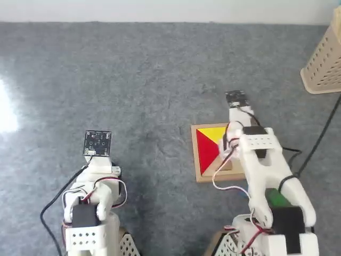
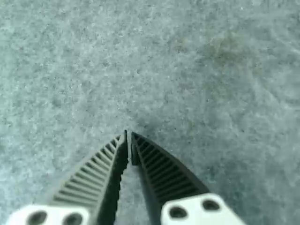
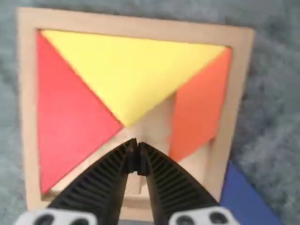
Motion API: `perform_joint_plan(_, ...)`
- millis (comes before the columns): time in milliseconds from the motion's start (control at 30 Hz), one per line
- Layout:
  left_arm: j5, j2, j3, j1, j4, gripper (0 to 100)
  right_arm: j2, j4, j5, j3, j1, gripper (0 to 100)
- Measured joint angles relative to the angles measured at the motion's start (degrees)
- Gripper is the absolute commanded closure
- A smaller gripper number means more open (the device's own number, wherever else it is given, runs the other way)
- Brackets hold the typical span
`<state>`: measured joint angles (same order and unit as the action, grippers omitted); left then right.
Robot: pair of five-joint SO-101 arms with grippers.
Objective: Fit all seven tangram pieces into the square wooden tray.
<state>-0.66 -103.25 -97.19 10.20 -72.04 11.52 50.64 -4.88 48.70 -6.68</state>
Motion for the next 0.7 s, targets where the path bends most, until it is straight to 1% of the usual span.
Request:
perform_joint_plan(367,0.00,0.00,0.00,-0.09,0.00,99,0.09,3.16,1.85,-0.97,0.88,98.7)
perform_joint_plan(700,0.00,0.00,0.00,-0.18,0.00,99,11.08,4.13,0.26,-0.70,0.88,98.3)
